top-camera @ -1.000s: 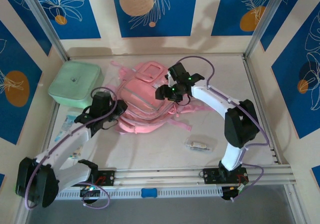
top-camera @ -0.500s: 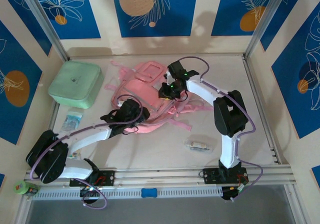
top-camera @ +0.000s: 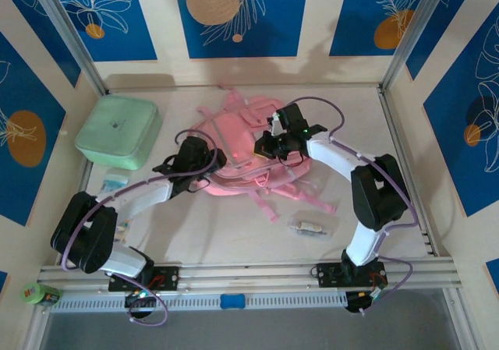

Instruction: Pack the student bag

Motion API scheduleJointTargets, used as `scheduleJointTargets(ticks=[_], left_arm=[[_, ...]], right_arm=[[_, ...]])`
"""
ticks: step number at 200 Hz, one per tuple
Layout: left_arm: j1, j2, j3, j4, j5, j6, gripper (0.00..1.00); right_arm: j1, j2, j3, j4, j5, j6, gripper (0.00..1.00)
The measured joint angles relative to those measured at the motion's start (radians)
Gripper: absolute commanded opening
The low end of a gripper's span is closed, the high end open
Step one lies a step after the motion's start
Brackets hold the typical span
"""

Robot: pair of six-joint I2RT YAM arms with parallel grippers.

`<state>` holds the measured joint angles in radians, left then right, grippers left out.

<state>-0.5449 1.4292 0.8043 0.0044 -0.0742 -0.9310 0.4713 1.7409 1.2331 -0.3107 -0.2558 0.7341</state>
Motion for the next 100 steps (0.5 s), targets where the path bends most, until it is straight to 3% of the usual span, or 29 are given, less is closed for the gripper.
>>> scheduleJointTargets(ticks=[35,63,100], left_arm=[[-0.025,-0.122,0.004,-0.074,-0.056,0.039,0.69],[-0.163,-0.203,0.011,-0.145,-0.143,0.005,0.78],[-0.301,-0.122,0.064,-0.247,-0.274,-0.048,0.90]], right_arm=[[0.042,-0.017,-0.021,0.053,0.013,0.130,0.00],[0.078,-0.017,-0.030,0.095,0.046,0.211,0.00],[0.092,-0.017,-0.031,0.109,0.069,0.262,0.00]])
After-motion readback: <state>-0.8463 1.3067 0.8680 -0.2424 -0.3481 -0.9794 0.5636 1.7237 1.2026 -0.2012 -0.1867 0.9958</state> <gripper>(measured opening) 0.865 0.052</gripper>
